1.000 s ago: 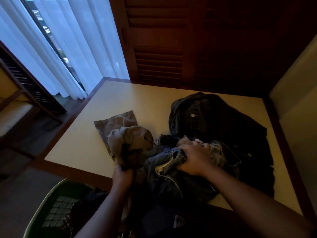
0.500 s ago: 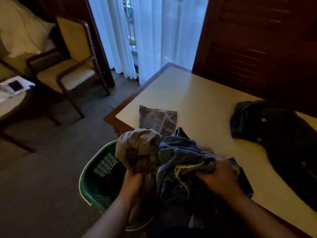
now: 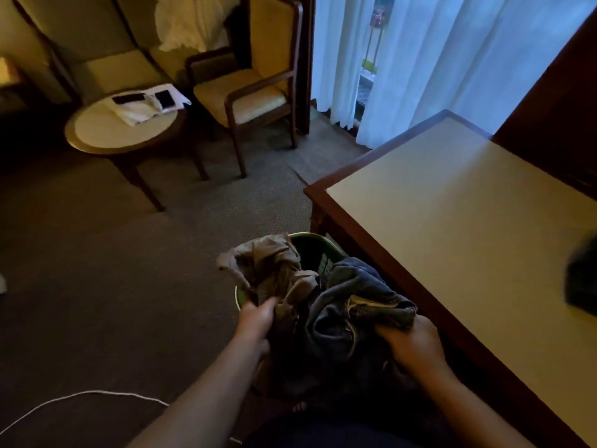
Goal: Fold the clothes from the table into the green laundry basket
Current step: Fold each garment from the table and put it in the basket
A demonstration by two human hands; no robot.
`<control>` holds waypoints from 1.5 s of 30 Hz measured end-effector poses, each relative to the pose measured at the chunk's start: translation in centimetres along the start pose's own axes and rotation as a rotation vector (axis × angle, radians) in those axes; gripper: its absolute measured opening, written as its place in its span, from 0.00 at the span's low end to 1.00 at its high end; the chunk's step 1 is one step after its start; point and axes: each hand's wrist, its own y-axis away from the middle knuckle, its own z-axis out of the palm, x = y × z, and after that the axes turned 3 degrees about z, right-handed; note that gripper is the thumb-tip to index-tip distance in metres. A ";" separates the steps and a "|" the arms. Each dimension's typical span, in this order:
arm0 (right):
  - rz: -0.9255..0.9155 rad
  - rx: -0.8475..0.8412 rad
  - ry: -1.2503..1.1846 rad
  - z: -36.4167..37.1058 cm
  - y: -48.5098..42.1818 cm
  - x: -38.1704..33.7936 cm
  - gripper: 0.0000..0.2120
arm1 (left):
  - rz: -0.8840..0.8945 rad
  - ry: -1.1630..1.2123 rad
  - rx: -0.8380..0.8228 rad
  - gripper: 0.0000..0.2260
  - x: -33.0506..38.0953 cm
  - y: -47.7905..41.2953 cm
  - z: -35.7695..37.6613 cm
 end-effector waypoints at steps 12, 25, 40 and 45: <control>0.054 -0.043 -0.053 -1.1 -4.4 0.1 0.03 | 0.267 0.027 -0.101 0.35 6.1 -0.4 1.8; 0.135 -0.393 -0.111 -2.9 -8.0 0.2 0.15 | 0.076 -0.244 0.047 0.20 -7.4 6.5 5.0; -0.196 -0.458 -0.454 -3.9 -8.7 -6.1 0.04 | 0.445 0.185 0.076 0.22 -4.6 10.4 11.4; -0.252 -0.499 -0.602 -4.5 -7.5 -8.3 0.13 | 0.641 0.120 0.095 0.18 -2.6 12.8 11.4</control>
